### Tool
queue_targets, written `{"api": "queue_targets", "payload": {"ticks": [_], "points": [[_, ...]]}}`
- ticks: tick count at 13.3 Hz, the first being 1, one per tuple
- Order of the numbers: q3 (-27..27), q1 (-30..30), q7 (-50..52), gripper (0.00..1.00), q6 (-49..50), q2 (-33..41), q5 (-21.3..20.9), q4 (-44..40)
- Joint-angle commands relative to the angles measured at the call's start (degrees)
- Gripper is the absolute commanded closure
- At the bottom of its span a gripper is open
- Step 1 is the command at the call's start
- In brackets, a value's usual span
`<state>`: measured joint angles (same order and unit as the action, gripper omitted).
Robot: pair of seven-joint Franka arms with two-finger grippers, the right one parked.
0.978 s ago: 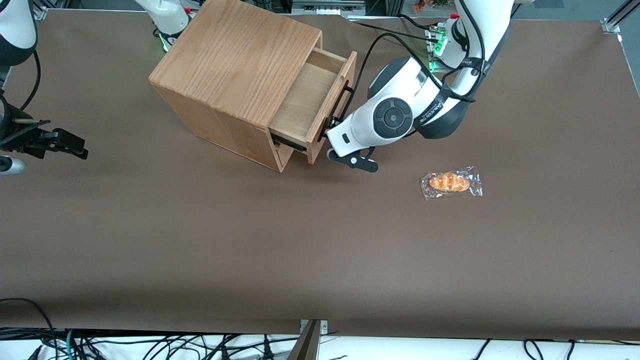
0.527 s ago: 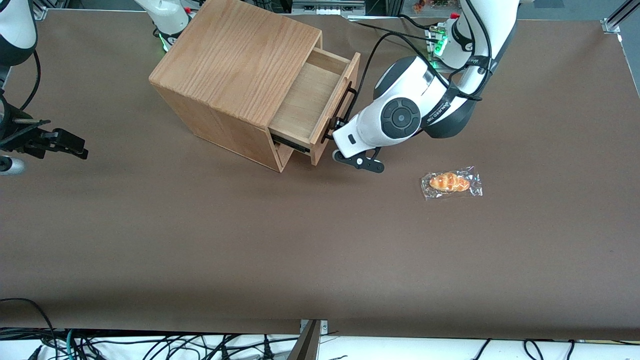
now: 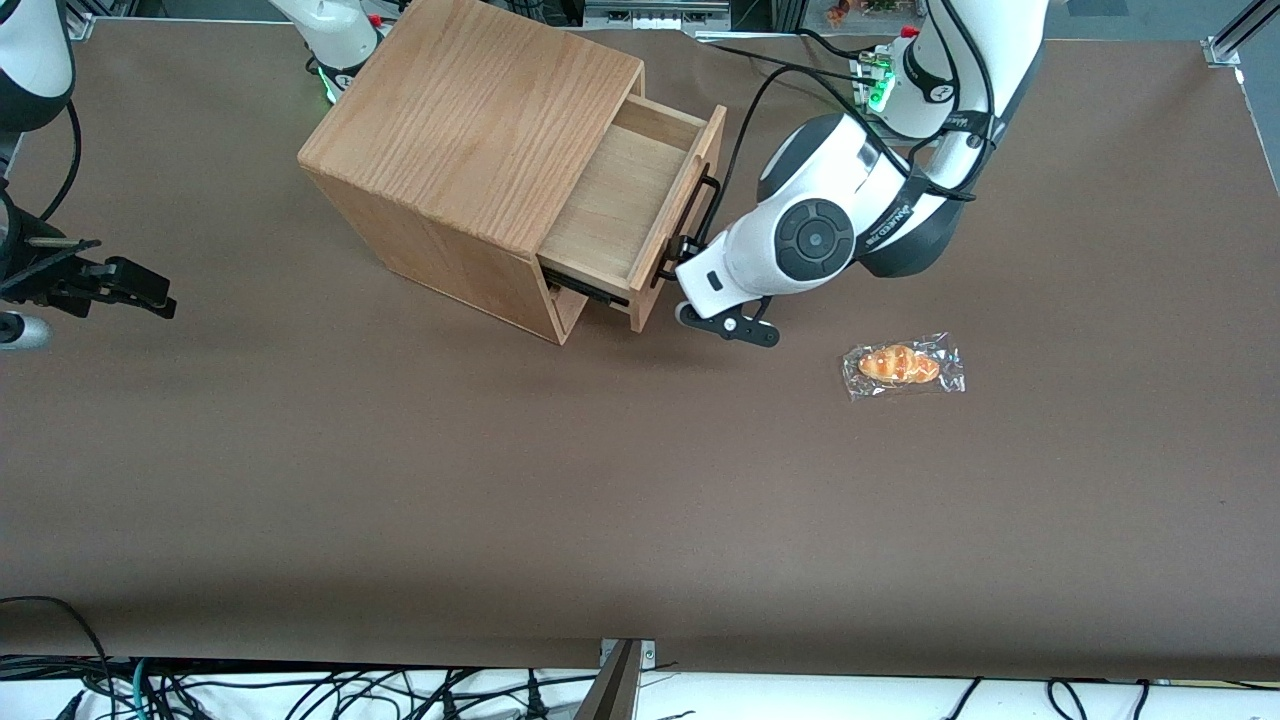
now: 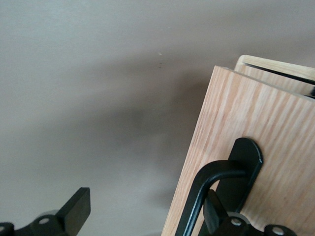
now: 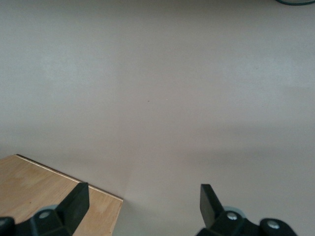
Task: Open top drawer with left arm
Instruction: 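Pull the drawer handle outward with the left gripper to slide it open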
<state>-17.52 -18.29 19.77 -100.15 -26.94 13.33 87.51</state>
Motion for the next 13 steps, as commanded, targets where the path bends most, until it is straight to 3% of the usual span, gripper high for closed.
{"api": "queue_targets", "payload": {"ticks": [1,13], "points": [[0.56,1.86,-1.49,0.0,1.1,3.73,-2.6,3.11],[0.56,4.14,-0.17,0.0,5.31,5.31,-2.51,1.97]]}}
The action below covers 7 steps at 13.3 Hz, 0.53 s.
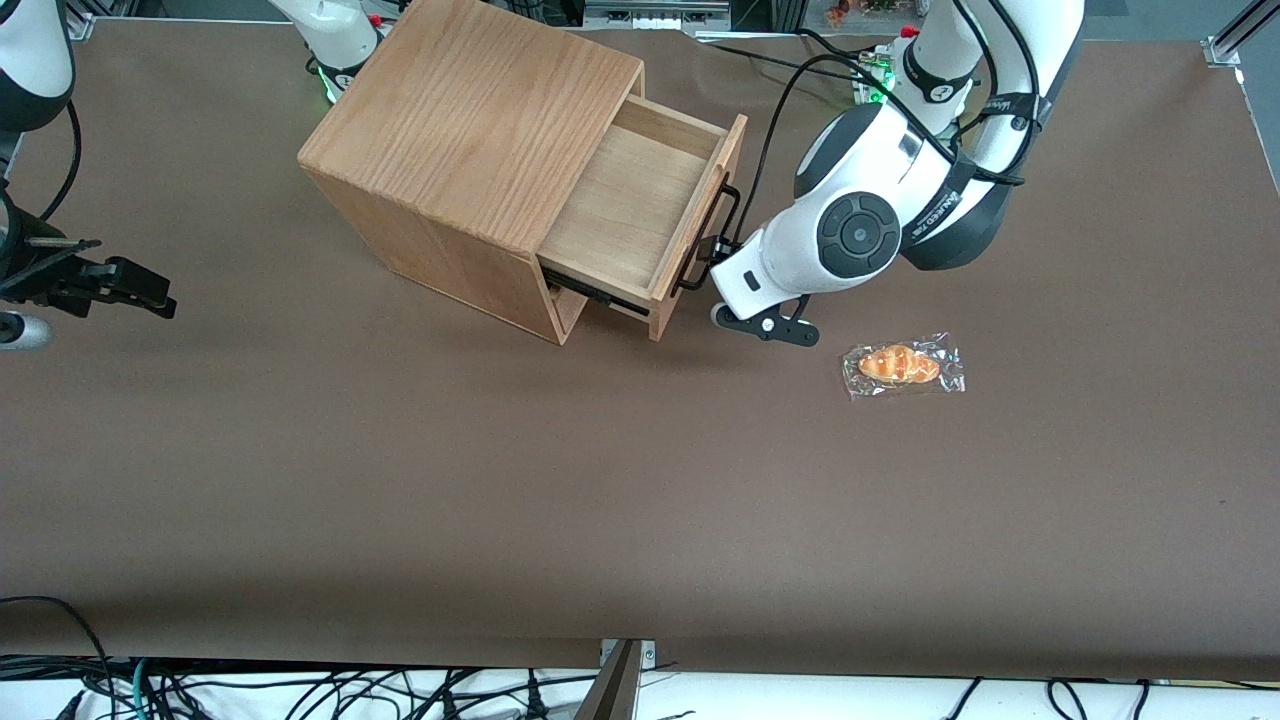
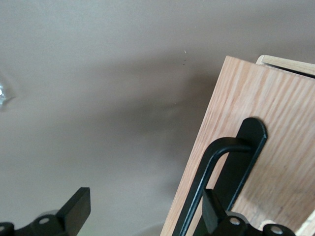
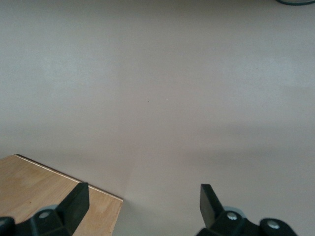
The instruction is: Open top drawer with left arm
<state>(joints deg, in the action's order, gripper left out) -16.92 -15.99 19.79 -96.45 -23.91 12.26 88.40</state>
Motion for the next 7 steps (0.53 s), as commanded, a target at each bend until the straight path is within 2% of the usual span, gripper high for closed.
{"api": "queue_targets", "payload": {"ticks": [1,3,5,7], "points": [[0.39,3.58,-0.36,0.0,2.66,3.07,-1.54,0.89],[0.4,7.1,-0.37,0.0,5.12,3.26,-2.06,-0.51],[0.31,7.64,-0.19,0.0,7.06,3.52,-7.4,-2.26],[0.4,8.51,-0.19,0.0,7.59,4.66,-10.49,-2.36]]}}
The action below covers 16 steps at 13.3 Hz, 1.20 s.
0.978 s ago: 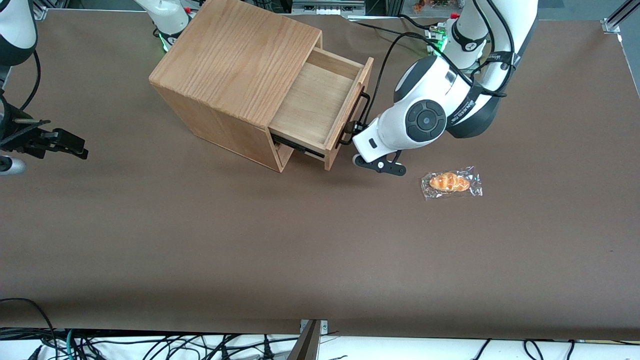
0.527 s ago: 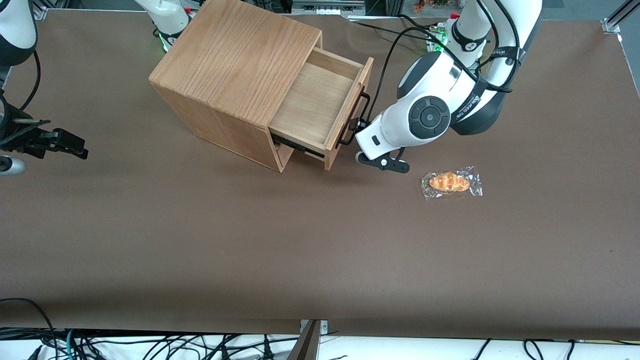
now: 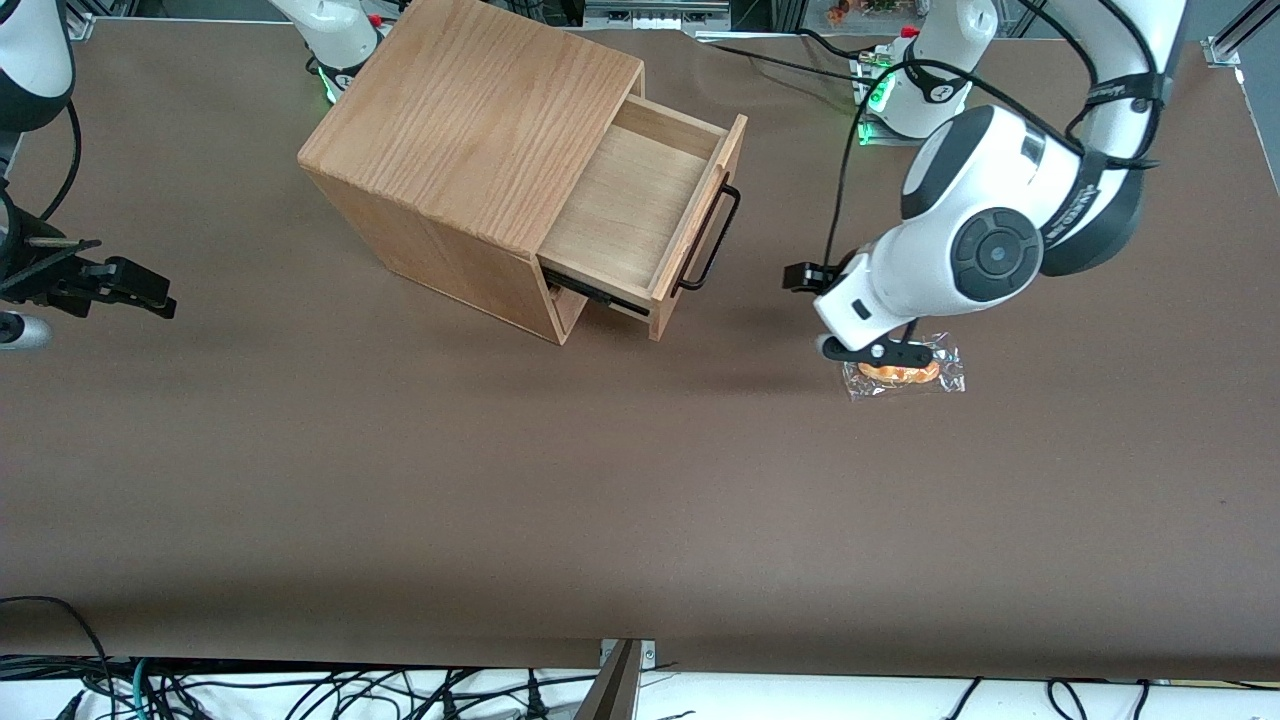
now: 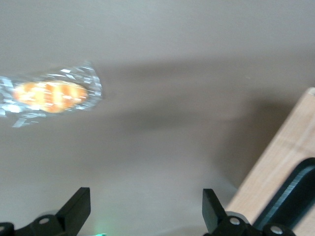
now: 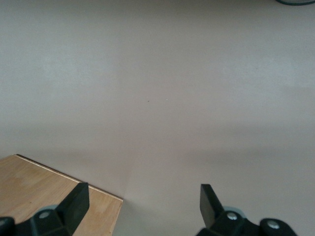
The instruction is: Open top drawer with left arm
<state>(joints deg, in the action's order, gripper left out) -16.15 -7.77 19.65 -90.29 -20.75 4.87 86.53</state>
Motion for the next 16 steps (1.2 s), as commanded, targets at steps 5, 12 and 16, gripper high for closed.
{"api": "queue_targets", "payload": {"ticks": [5,12,16], "points": [[-0.38,8.19,-0.84,0.0,1.79,2.03,-9.42,-3.11],[6.9,11.63,-16.91,0.0,-1.98,2.12,-10.23,-3.21],[10.43,11.19,-20.18,0.0,-5.06,2.73,-10.14,-2.77]]}}
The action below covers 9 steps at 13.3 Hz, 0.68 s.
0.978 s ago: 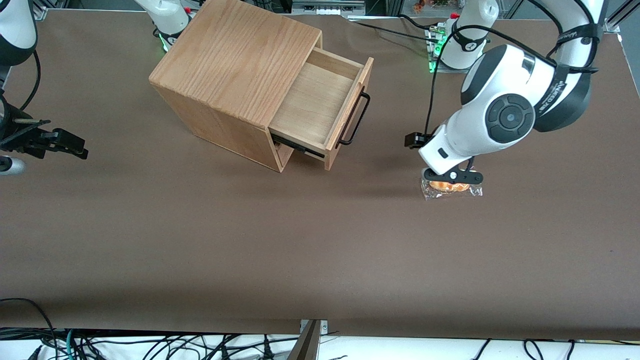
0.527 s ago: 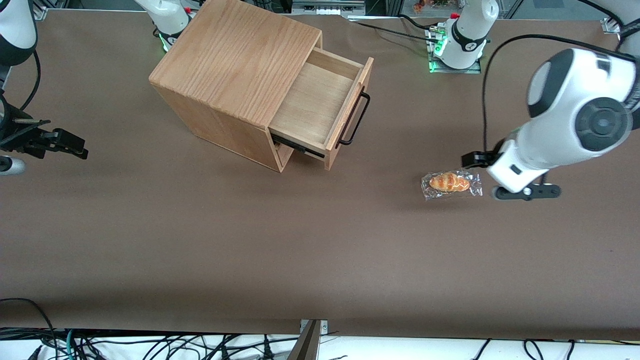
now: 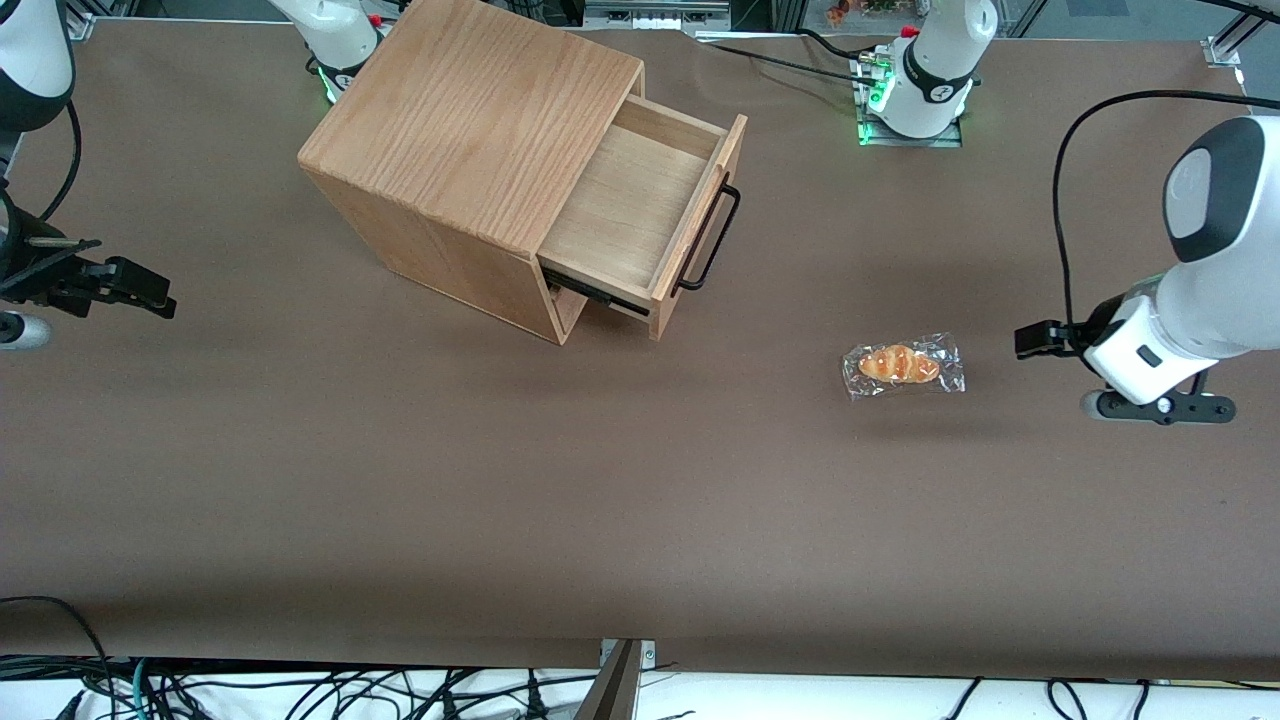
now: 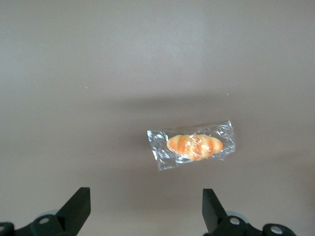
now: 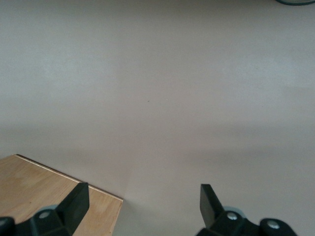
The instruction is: Open top drawer with left arm
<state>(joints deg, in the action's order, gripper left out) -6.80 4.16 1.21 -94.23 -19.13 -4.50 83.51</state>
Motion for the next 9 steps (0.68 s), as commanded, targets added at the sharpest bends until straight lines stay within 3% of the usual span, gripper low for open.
{"api": "queue_targets", "payload": {"ticks": [1,7,9], "points": [[2.22,-0.82,-1.74,0.0,-1.57,1.28,-0.69,0.25],[3.38,-0.82,-2.26,0.0,-2.01,1.37,-0.51,0.6],[3.72,-0.73,-6.29,0.0,-2.28,1.37,1.93,0.6]]}}
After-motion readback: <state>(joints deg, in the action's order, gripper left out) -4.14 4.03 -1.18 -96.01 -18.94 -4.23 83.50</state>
